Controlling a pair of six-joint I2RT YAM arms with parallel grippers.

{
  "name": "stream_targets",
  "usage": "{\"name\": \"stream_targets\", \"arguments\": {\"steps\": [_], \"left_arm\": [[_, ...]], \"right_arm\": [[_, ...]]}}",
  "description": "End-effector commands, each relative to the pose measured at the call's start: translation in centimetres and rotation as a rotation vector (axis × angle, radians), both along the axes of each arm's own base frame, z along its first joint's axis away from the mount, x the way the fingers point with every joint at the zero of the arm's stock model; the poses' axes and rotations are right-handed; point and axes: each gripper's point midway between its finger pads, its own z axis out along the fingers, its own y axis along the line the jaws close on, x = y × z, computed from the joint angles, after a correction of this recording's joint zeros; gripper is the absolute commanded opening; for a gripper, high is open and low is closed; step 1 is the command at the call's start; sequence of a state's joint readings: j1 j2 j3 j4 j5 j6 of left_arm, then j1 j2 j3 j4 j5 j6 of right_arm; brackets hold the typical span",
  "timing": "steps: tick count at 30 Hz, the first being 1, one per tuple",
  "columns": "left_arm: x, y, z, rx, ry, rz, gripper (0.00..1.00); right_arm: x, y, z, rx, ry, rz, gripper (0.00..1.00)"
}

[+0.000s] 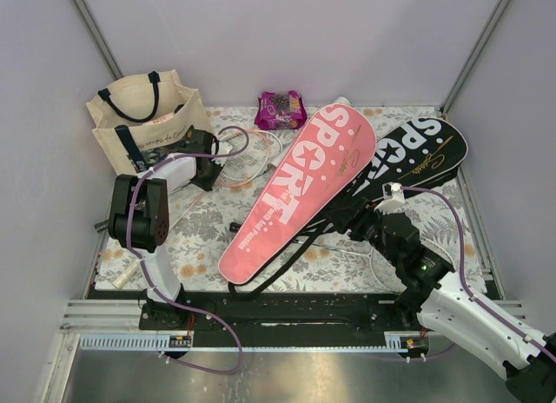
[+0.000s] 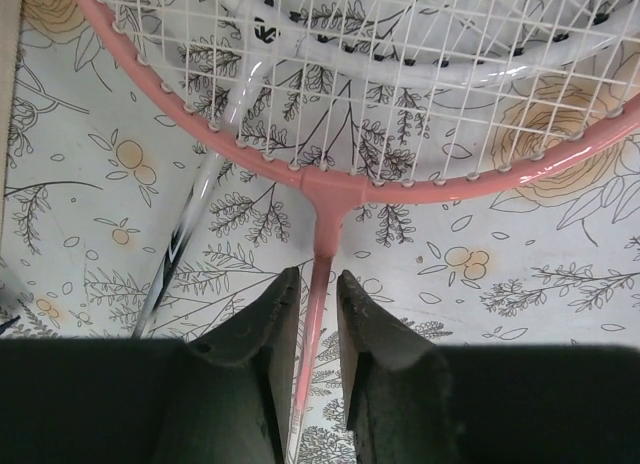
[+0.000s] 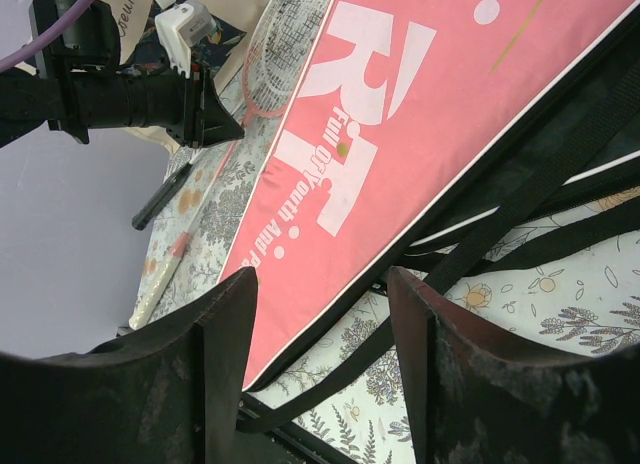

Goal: Pack up the badminton gear
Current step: Pick up the racket from the center of the board.

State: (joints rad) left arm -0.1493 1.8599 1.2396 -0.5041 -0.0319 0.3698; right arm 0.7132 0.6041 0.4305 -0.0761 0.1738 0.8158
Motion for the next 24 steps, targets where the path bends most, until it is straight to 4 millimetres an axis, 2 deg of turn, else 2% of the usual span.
{"name": "stream_targets", "arguments": {"steps": [1, 7, 8, 11, 20, 24], "left_arm": [[0.9, -0.3, 0.8, -0.020, -0.027, 0.024, 0.28], [0.5, -0.1, -0.8, -0.006, 0.015, 0.026, 0.27], [0.4, -0.1, -0.8, -0.007, 0.022, 0.026, 0.23], [0.7, -0.2, 0.0, -0.005, 0.001, 0.029, 0.01], [0.6, -0.9, 7.9, -0.077, -0.137, 0.081, 0.00], [0.5, -0.9, 10.3, -0.118, -0.185, 0.160, 0.00]], "right_arm": [[0.4, -0.1, 2.2, 0.036, -0.056, -0.018, 0.64], [0.4, -0.4, 2.4, 0.039, -0.064, -0.027, 0.64], [0.4, -0.4, 2.5, 0.042, -0.065, -0.027, 0.64], [0.4, -0.4, 2.3, 0.033, -0.060, -0.026, 0.64], [0.4, 0.5, 2.8, 0.039, -0.046, 0.006, 0.64], [0.6, 0.8, 3.0, 0.044, -0.030, 0.010, 0.64]]}}
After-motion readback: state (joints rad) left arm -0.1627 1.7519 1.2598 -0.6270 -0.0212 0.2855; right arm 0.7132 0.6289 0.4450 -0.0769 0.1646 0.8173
